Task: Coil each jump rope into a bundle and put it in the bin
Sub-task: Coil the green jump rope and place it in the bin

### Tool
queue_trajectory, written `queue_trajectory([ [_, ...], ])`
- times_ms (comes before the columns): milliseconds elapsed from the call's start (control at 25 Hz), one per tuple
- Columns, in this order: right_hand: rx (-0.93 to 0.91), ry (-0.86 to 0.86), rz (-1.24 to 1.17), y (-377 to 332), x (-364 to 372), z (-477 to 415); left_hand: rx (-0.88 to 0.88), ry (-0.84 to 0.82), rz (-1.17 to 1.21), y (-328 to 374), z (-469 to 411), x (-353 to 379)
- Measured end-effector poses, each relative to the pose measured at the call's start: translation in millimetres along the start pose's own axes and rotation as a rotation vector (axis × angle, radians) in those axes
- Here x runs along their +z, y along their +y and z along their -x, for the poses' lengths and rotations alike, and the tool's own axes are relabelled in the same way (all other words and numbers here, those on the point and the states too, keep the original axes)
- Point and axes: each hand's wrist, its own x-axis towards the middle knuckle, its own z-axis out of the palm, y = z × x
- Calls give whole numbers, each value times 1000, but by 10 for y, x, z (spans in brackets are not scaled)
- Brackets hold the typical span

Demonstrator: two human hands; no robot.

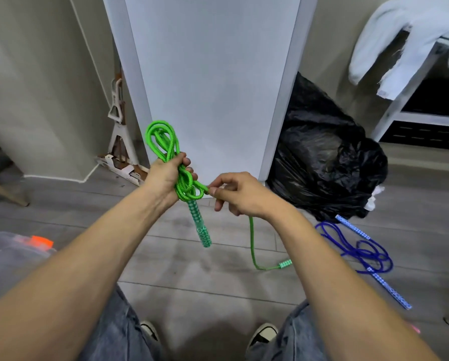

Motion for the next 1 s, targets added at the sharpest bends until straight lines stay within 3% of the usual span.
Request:
queue_trajectory([
  [280, 233, -165, 337, 59, -231, 73, 203, 95, -227, 267, -13, -155],
  [400, 258, 91, 536, 98, -290, -8, 233, 88, -360, 353, -37, -216],
  [480, 156, 279, 588, 67, -264, -58, 201, 25, -453, 326, -44, -219],
  [680, -54, 211, 258, -90, -84, -121, 224, -169, -848, 237, 130, -120],
  [800, -102, 224, 89, -105, -10, -156, 177, -326, -840, 153, 298, 9],
  [1000, -152, 295, 71, -92, 33, -167, 226, -497, -932, 93, 343, 32],
])
